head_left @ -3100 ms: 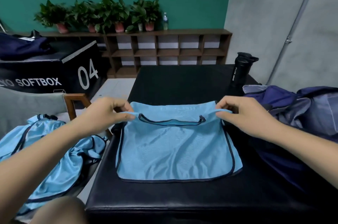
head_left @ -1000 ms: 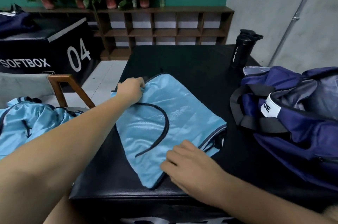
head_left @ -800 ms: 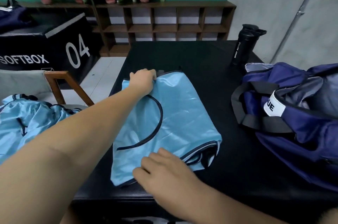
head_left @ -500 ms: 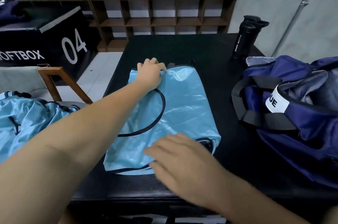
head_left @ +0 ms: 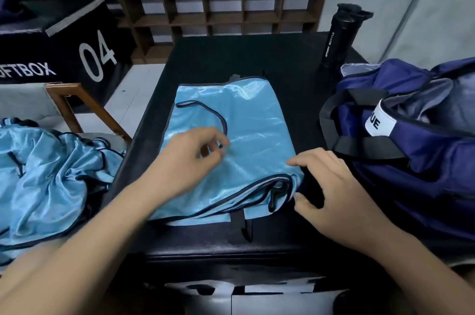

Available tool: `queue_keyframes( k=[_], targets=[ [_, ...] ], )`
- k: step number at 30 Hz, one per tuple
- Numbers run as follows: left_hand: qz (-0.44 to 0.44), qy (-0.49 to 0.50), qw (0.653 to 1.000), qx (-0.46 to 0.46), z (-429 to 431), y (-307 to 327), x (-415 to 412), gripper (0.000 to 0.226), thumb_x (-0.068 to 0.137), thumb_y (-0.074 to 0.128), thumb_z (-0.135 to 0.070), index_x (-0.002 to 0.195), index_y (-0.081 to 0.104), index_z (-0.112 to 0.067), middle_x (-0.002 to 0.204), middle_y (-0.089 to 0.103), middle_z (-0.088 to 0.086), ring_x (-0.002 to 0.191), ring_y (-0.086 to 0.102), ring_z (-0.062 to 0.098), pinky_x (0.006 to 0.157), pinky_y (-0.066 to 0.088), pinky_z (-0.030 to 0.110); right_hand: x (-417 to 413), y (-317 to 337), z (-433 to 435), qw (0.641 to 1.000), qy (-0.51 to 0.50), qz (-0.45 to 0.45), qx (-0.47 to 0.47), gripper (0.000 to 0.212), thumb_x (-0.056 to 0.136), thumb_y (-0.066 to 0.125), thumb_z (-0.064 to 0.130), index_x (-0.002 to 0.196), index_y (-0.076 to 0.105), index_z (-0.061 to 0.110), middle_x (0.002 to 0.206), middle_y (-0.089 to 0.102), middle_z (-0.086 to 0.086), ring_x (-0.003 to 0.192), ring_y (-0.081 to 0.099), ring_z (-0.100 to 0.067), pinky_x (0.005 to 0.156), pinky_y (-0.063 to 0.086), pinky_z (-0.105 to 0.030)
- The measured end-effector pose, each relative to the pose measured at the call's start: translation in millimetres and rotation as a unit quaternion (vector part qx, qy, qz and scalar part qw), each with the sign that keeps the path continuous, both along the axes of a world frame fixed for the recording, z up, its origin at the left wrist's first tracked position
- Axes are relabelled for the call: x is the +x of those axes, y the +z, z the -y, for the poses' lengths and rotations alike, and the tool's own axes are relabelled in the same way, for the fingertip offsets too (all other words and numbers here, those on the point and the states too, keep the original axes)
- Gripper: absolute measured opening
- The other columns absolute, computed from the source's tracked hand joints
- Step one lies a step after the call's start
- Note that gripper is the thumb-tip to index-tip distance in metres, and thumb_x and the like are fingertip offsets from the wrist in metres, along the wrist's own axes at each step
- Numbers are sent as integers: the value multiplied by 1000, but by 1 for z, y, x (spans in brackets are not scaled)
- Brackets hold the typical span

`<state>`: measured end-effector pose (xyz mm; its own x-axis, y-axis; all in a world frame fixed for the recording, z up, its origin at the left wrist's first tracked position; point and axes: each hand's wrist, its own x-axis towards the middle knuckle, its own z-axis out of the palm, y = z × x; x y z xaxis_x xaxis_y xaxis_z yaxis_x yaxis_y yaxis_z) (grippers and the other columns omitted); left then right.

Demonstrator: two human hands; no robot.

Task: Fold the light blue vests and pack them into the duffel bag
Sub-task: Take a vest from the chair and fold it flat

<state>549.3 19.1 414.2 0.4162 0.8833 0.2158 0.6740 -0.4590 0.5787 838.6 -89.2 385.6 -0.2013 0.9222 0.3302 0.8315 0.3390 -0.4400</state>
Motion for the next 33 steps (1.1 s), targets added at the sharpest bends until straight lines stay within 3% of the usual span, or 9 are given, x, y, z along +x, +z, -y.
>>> queue_keyframes(
  k=[5,9,13,19,26,30,33],
  targets=[
    [30,-12,999,-41,34,-28,4,16,95,76,-21,102,73,-35,88,68,-15,82,64,17,74,46,18,-10,-12,-6,999,-36,21,18,40,87,74,29,125,61,28,118,54,19,113,53,-10,103,38,-31],
    [38,-18,998,-43,39,-44,3,20,95,77,-20,101,73,-39,89,66,-16,82,64,16,72,44,14,-20,-18,-10,998,-53,11,25,22,90,67,36,111,61,30,106,52,18,102,51,-11,99,38,-33],
    [49,-12,998,-43,39,-48,2,18,96,75,-19,101,74,-36,86,67,-14,84,64,15,73,44,13,-26,-21,-13,998,-61,18,13,22,91,61,40,110,61,30,104,50,18,99,49,-11,98,38,-34],
    [38,-16,999,-28,38,-56,0,20,94,75,-20,103,74,-39,89,65,-14,87,65,16,76,46,14,-24,-20,-16,991,-110,52,-46,42,84,66,37,125,56,32,115,49,15,107,48,-13,101,36,-35],
    [40,-10,999,-25,40,-57,1,18,95,74,-21,103,74,-37,88,63,-15,87,64,14,75,46,16,-35,-9,-21,978,-165,128,-15,64,76,66,20,139,52,22,116,49,2,103,51,-26,89,42,-43],
    [48,-11,998,-30,41,-58,0,20,95,74,-21,103,73,-39,89,64,-14,89,65,15,76,46,16,-26,1,-7,985,-143,95,-15,72,74,63,15,144,48,25,116,45,7,103,48,-21,91,40,-41],
    [48,-13,998,-26,41,-59,-1,20,95,74,-22,104,73,-39,90,64,-14,90,65,16,77,47,17,-14,2,2,991,-102,60,-65,72,77,63,15,145,44,32,118,43,13,110,49,-15,96,38,-38]
  ],
)
